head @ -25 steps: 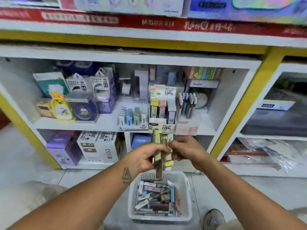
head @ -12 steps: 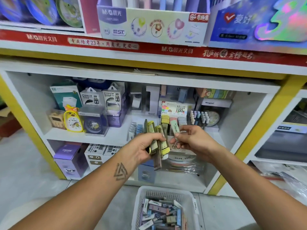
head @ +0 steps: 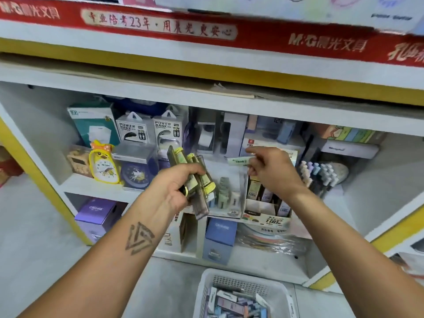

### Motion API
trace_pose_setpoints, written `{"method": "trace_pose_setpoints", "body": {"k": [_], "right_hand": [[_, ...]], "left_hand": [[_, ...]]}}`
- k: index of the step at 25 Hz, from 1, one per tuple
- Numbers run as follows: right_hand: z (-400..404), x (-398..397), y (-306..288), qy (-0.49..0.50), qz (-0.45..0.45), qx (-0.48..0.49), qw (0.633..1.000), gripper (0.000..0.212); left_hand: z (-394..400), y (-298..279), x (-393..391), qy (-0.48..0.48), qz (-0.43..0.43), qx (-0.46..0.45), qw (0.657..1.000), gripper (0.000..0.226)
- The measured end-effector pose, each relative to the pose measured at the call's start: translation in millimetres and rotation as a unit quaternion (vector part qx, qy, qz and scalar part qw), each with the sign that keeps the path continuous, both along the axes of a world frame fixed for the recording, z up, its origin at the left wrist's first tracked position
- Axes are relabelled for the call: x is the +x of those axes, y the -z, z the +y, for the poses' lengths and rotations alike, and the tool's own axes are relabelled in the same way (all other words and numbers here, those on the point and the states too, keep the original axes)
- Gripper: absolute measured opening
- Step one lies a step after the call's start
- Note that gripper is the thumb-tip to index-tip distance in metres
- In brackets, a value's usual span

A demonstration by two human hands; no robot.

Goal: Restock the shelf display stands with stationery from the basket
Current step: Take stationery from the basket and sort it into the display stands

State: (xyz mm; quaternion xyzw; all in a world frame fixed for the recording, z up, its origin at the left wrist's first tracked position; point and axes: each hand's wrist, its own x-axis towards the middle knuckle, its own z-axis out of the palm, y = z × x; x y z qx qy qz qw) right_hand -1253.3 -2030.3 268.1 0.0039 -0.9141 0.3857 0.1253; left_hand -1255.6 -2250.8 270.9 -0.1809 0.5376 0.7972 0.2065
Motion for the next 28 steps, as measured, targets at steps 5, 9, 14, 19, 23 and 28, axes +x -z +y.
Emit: {"method": "trace_pose_setpoints", "body": {"k": [5, 9, 14, 19, 23, 28], "right_hand": [[-16, -21, 19, -0.045, 0.146, 0.189, 0.970, 0.008], [-22, -31, 29, -0.073, 0.093, 0.244, 0.963, 0.021], [-30, -35, 34, -0.106, 0.065, 0.286, 0.950, 0.013], [-36, -36, 38, -0.127, 0.025, 0.387, 0.913, 0.029], [-41, -27, 24, -0.105, 0.050, 0.262, 0.958, 0.034], [-36, 12, -11, -0.099, -0.175, -0.200, 0.959, 0.037]], "left_hand": [[-1, 4, -8, 0.013, -0.019, -0.033, 0.999, 0.022], [-3, 8, -10, 0.013, -0.026, -0.035, 0.999, 0.023], [0, 9, -11, 0.013, -0.034, -0.030, 0.999, 0.027], [1, 10, -9, 0.022, -0.036, -0.024, 0.999, 0.022], [4, 8, -7, 0.027, -0.022, -0.016, 0.999, 0.030], [18, 5, -3, 0.028, 0.003, 0.005, 1.000, 0.033]]}}
